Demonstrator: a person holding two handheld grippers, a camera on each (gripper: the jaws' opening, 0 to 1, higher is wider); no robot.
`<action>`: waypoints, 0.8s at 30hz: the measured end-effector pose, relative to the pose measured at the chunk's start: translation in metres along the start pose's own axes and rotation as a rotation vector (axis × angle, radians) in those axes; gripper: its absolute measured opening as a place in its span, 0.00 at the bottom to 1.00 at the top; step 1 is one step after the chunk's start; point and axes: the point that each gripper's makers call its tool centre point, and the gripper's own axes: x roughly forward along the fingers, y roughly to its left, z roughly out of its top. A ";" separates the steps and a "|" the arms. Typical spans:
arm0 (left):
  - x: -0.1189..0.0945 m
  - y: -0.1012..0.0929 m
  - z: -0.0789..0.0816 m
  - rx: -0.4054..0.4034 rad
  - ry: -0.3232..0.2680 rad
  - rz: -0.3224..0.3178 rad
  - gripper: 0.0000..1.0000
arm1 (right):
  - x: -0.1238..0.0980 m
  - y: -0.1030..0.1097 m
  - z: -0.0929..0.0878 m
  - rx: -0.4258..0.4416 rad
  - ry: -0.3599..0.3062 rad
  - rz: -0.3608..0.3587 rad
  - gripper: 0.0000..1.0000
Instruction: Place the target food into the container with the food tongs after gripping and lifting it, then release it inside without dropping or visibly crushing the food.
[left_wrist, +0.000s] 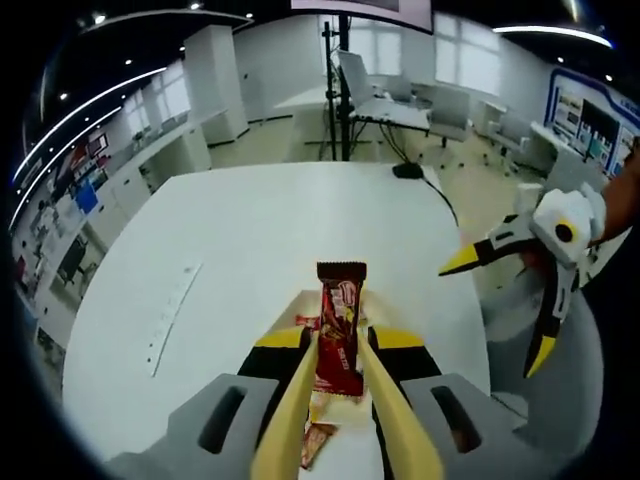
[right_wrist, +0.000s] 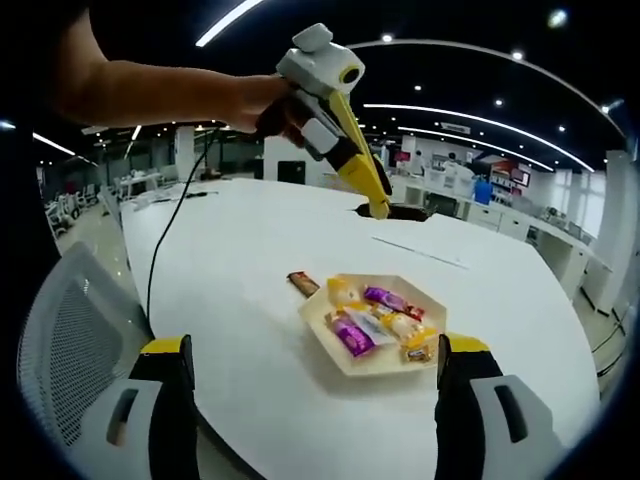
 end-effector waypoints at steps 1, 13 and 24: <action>0.001 -0.002 0.002 0.000 -0.002 -0.005 0.19 | 0.000 0.000 0.000 0.003 0.001 0.000 1.00; 0.013 0.002 0.002 0.022 -0.068 -0.006 0.25 | 0.000 -0.002 0.000 0.007 -0.002 -0.005 0.99; -0.001 0.011 -0.001 0.053 -0.111 0.022 0.26 | 0.000 -0.003 0.000 0.004 0.001 -0.011 0.99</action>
